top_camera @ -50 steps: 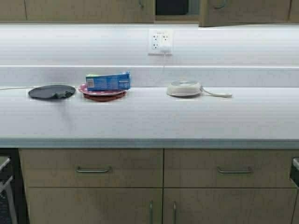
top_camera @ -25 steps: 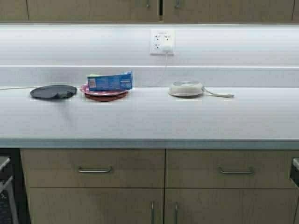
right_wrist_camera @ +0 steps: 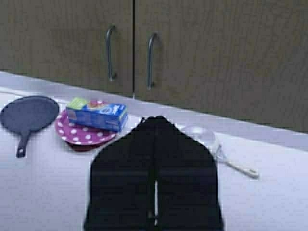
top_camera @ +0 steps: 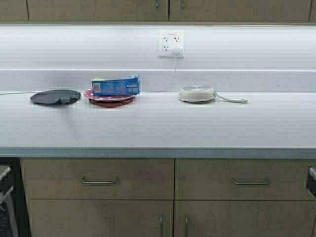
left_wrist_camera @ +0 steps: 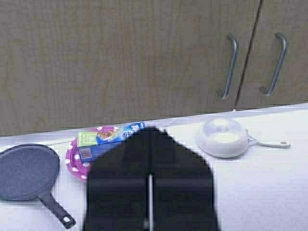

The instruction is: Open the cabinet, put the pot inside, then close it

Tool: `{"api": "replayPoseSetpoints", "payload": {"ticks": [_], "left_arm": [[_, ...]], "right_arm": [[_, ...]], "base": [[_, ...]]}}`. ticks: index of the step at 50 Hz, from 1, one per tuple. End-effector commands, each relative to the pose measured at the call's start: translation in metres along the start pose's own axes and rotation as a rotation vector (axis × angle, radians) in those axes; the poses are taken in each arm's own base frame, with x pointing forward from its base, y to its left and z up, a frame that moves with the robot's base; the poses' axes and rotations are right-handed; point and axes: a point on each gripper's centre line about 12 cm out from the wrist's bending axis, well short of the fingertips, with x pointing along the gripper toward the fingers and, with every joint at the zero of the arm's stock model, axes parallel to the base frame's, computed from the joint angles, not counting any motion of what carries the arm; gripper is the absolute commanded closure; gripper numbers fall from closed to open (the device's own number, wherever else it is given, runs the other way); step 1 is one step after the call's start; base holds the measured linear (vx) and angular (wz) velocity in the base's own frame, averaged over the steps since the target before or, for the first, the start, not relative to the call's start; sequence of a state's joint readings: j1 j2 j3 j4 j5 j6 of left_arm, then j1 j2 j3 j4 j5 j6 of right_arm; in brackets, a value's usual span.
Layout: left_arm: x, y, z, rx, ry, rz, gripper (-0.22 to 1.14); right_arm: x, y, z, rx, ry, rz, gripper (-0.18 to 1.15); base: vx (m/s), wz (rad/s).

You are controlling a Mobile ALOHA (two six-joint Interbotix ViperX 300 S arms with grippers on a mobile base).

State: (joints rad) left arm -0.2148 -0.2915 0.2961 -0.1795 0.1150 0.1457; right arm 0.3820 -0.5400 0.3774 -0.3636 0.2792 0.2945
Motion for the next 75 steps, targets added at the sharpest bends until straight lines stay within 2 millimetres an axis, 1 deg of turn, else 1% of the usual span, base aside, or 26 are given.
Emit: {"api": "replayPoseSetpoints", "payload": {"ticks": [1,4,7,10,12,15,21,30,33,44,48,54,58,62,67,75], "left_arm": [[-0.017,0.000,0.004,-0.001,-0.028,0.003,0.88],[-0.021,0.000,0.003,0.000,-0.032,0.004,0.88],[-0.023,0.001,0.000,0.002,-0.032,0.005,0.88],[-0.023,0.001,-0.001,0.001,-0.030,0.005,0.88],[-0.022,0.001,-0.001,0.004,-0.029,0.005,0.88],[-0.021,0.001,-0.002,0.008,-0.027,0.006,0.88],[-0.024,0.001,-0.002,0.001,-0.029,0.006,0.88],[-0.027,0.001,-0.006,-0.006,-0.027,0.007,0.88],[-0.030,0.001,-0.008,-0.016,-0.027,0.007,0.88],[-0.046,0.001,-0.019,-0.017,-0.032,0.011,0.88],[-0.049,0.002,-0.022,-0.016,-0.036,0.013,0.88],[-0.051,-0.005,-0.026,-0.016,-0.032,-0.006,0.88],[-0.051,-0.007,-0.023,-0.013,-0.040,-0.013,0.88],[-0.051,-0.016,-0.022,-0.014,-0.040,-0.038,0.88],[-0.051,-0.020,-0.020,-0.016,-0.047,-0.051,0.88],[-0.054,-0.024,-0.020,-0.023,-0.048,-0.063,0.88]], "right_arm": [[0.037,0.003,0.035,0.013,-0.051,0.004,0.90],[0.061,0.005,0.042,0.013,-0.048,0.002,0.90],[0.084,0.007,0.044,0.013,-0.033,0.000,0.90],[0.103,0.008,0.045,0.012,-0.015,-0.008,0.90],[0.111,0.007,0.045,0.013,0.002,-0.016,0.90],[0.113,0.007,0.043,0.016,0.031,-0.024,0.91],[0.099,0.006,0.034,0.016,0.051,-0.023,0.91],[0.070,0.005,0.021,0.011,0.033,-0.008,0.91],[0.063,0.005,0.012,0.007,0.048,-0.006,0.91],[0.042,0.005,-0.006,0.004,0.074,-0.001,0.91],[0.032,0.004,-0.009,0.005,0.071,-0.001,0.91],[0.014,0.002,-0.011,0.013,0.058,-0.001,0.91],[0.003,0.001,-0.012,0.015,0.050,-0.003,0.91],[-0.007,0.000,-0.015,0.017,0.051,-0.005,0.91],[-0.013,-0.001,-0.020,0.014,0.054,-0.005,0.91],[-0.017,-0.001,-0.024,0.012,0.069,-0.009,0.91]], "base": [[0.04,0.01],[0.04,0.00],[0.03,0.00],[0.03,0.01],[0.02,0.02],[0.03,0.02],[0.05,0.00],[0.09,-0.04],[0.12,-0.07],[0.17,-0.06],[0.19,0.07],[0.20,0.12],[0.21,0.10],[0.18,0.09],[0.15,0.06],[0.10,0.00]]}}
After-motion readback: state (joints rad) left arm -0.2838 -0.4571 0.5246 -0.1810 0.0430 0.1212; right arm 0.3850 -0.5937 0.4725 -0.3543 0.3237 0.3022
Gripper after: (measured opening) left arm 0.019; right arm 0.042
